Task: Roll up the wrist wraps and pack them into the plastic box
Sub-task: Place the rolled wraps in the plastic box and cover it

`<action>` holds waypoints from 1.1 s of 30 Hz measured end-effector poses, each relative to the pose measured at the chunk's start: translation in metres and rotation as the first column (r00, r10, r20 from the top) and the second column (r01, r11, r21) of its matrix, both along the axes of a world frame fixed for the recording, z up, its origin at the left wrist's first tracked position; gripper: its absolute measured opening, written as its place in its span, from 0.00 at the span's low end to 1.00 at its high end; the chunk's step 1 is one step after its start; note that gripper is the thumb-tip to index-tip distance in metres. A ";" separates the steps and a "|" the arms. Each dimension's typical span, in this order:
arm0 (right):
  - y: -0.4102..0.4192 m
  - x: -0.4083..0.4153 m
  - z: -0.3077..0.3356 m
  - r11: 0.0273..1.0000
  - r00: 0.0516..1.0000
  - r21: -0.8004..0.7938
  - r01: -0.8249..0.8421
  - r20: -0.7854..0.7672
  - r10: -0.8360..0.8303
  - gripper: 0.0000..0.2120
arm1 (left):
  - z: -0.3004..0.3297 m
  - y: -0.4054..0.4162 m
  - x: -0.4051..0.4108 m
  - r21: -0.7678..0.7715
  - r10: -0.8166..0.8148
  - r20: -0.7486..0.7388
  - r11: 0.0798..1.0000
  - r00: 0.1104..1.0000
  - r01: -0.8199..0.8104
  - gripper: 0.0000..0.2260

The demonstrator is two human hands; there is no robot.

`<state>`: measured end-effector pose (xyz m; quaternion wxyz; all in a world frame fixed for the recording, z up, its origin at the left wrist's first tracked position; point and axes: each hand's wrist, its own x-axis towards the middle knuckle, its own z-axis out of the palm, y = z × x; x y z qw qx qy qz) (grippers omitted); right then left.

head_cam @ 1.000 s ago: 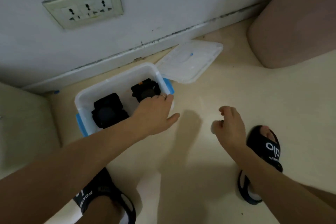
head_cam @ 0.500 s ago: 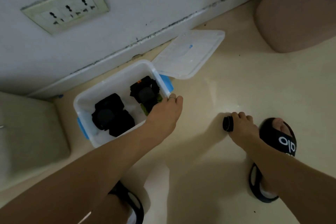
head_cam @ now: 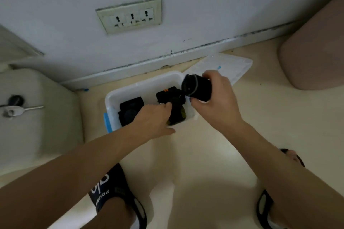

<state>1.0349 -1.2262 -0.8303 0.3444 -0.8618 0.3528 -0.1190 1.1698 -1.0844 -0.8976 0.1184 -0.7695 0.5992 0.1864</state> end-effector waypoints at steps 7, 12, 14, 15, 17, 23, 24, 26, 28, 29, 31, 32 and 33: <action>0.004 0.096 -0.055 0.832 0.747 -0.159 -0.531 -0.551 0.371 0.26 | -0.010 0.016 0.002 0.140 -0.014 -0.101 0.990 0.995 0.028 0.22; 0.003 0.099 -0.074 0.851 0.725 -0.154 -0.502 -0.612 0.316 0.31 | -0.014 0.017 0.005 0.199 -0.001 -0.161 0.979 0.987 0.034 0.22; 0.006 0.100 -0.075 0.836 0.700 -0.161 -0.525 -0.641 0.316 0.33 | -0.014 0.017 0.006 0.226 -0.016 -0.154 0.973 0.988 0.051 0.23; 0.007 0.101 -0.075 0.832 0.684 -0.157 -0.532 -0.659 0.313 0.34 | -0.015 0.017 0.007 0.238 -0.019 -0.151 0.970 0.988 0.055 0.23; 0.007 0.105 -0.072 0.823 0.660 -0.174 -0.541 -0.694 0.287 0.34 | -0.015 0.016 0.007 0.259 -0.012 -0.156 0.964 0.988 0.053 0.24; 0.013 0.109 -0.069 0.715 0.689 -0.323 -0.619 -0.660 0.299 0.30 | -0.020 0.015 0.004 0.275 0.000 -0.169 0.960 0.986 0.047 0.23; 0.012 0.108 -0.071 0.713 0.678 -0.304 -0.632 -0.663 0.317 0.29 | -0.020 0.015 0.004 0.272 -0.001 -0.171 0.961 0.985 0.049 0.23; 0.010 0.106 -0.076 0.735 0.650 -0.245 -0.632 -0.684 0.331 0.30 | -0.020 0.014 0.004 0.280 0.000 -0.181 0.958 0.984 0.051 0.23; 0.010 0.104 -0.081 0.758 0.652 -0.215 -0.616 -0.680 0.336 0.31 | -0.021 0.012 0.003 0.301 0.001 -0.179 0.952 0.984 0.054 0.22; 0.012 0.103 -0.083 0.769 0.664 -0.214 -0.602 -0.670 0.334 0.31 | -0.021 0.011 0.003 0.307 -0.003 -0.177 0.950 0.984 0.058 0.22; 0.016 0.100 -0.087 0.773 0.685 -0.243 -0.587 -0.658 0.312 0.30 | -0.023 0.010 0.004 0.308 -0.012 -0.173 0.949 0.985 0.066 0.21; 0.018 0.099 -0.089 0.758 0.688 -0.275 -0.592 -0.663 0.297 0.30 | -0.024 0.010 0.004 0.308 -0.018 -0.173 0.949 0.985 0.071 0.21; 0.019 0.098 -0.090 0.738 0.689 -0.309 -0.600 -0.669 0.280 0.30 | -0.024 0.010 0.004 0.309 -0.024 -0.172 0.948 0.985 0.077 0.21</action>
